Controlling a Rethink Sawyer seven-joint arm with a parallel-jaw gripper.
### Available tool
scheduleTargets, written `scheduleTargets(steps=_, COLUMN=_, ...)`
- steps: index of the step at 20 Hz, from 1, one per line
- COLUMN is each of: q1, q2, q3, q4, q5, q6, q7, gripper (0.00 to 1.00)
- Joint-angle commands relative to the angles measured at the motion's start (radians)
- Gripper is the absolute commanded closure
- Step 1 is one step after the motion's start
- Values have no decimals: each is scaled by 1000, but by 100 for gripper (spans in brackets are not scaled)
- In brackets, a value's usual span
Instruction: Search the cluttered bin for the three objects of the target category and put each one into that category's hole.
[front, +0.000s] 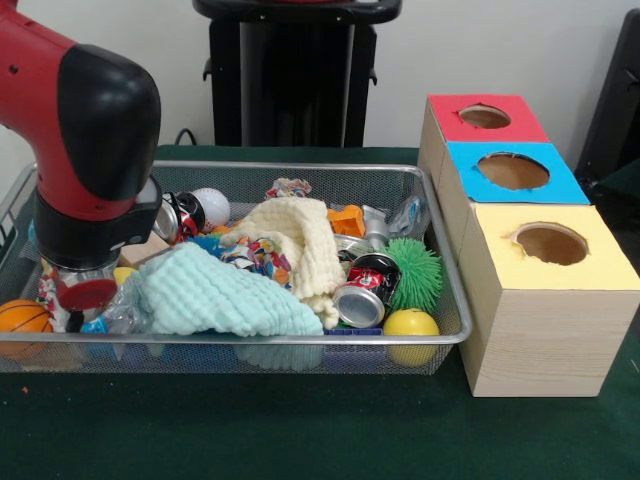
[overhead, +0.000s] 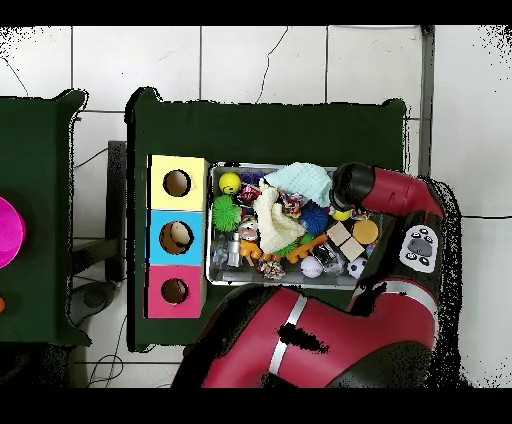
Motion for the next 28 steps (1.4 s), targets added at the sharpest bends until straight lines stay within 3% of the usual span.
scheduleTargets(steps=1, q1=43, q2=170, q3=167, q4=22, q5=119, q6=-67, q7=225, gripper=0)
scheduleTargets(steps=3, q1=38, q2=178, q3=165, q4=11, q5=124, q6=-74, q7=214, gripper=0)
scheduleTargets(steps=6, q1=21, q2=191, q3=172, q4=13, q5=103, q6=-169, q7=174, gripper=0)
scheduleTargets(steps=8, q1=9, q2=172, q3=181, q4=36, q5=89, q6=-166, q7=130, gripper=0)
scheduleTargets(steps=15, q1=-22, q2=-50, q3=164, q4=191, q5=37, q6=20, q7=-69, gripper=0)
scheduleTargets(steps=19, q1=-57, q2=-168, q3=159, q4=278, q5=2, q6=38, q7=-166, gripper=0)
scheduleTargets(steps=28, q1=-166, q2=-216, q3=207, q4=331, q5=-87, q6=-3, q7=-288, gripper=0)
